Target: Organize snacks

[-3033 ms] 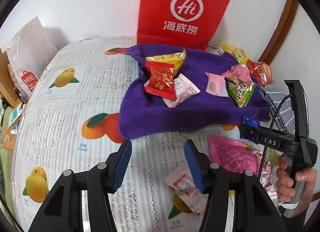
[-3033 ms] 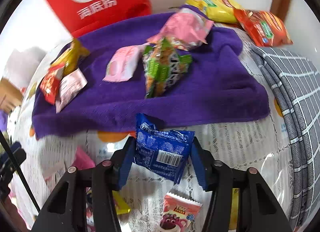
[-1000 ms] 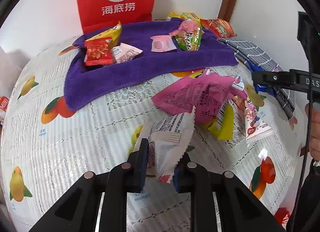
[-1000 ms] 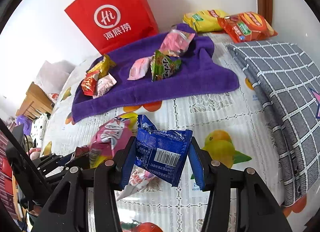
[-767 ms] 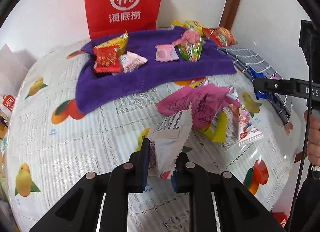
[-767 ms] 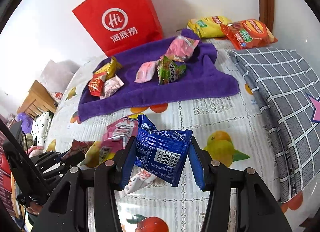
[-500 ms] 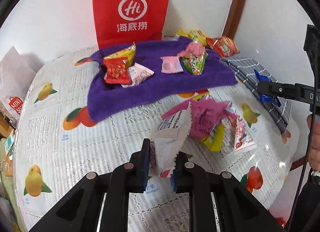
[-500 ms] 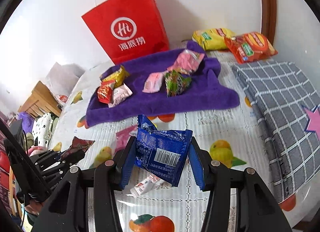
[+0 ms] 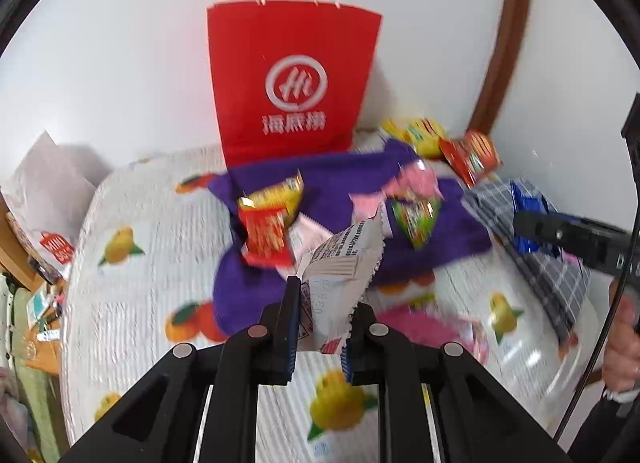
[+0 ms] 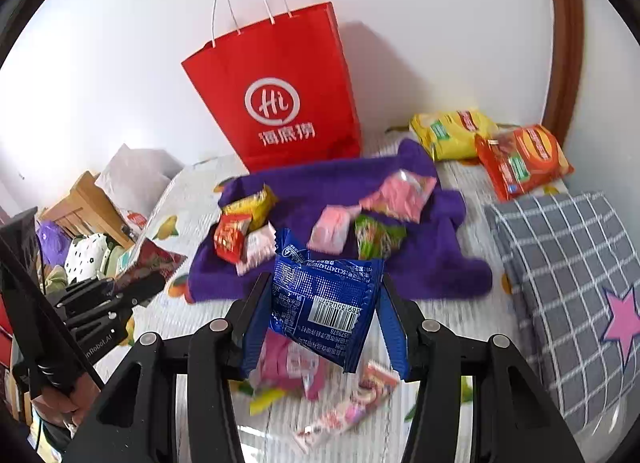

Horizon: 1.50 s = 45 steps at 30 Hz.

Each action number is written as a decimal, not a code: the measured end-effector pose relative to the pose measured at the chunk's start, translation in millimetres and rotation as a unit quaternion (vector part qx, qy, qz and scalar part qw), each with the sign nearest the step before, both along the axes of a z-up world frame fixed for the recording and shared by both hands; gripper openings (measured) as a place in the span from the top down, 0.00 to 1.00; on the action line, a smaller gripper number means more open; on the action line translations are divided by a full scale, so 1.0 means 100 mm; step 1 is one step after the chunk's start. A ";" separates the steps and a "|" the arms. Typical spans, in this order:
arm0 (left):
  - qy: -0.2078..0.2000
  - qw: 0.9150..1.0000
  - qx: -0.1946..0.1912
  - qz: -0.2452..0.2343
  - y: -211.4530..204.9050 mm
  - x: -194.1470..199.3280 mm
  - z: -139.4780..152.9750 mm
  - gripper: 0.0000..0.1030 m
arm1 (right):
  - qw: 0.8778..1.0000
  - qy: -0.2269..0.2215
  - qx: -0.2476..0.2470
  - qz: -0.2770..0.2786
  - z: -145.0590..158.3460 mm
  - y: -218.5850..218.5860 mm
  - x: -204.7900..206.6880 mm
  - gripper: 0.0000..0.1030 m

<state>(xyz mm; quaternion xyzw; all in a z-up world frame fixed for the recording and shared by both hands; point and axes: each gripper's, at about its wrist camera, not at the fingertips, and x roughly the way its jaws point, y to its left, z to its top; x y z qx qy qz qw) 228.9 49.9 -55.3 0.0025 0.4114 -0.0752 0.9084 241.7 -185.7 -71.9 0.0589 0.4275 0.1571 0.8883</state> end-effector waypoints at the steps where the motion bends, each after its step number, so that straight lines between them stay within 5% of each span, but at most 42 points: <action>1: -0.008 1.000 0.005 0.009 0.00 0.06 0.04 0.84 | 1.000 -0.002 0.000 0.000 0.02 0.01 0.05 0.51; 9: -0.042 0.998 0.012 0.044 0.00 0.52 0.26 0.84 | 1.000 -0.009 -0.009 -0.005 0.17 0.15 0.59 0.51; 19: -0.030 0.997 0.003 0.067 0.04 1.06 0.20 0.84 | 1.000 -0.024 0.003 0.004 0.27 0.35 1.11 0.51; 45: 0.021 0.998 -0.001 0.054 -0.04 1.24 -0.23 0.84 | 0.999 0.029 -0.006 0.013 -0.22 0.30 1.50 0.51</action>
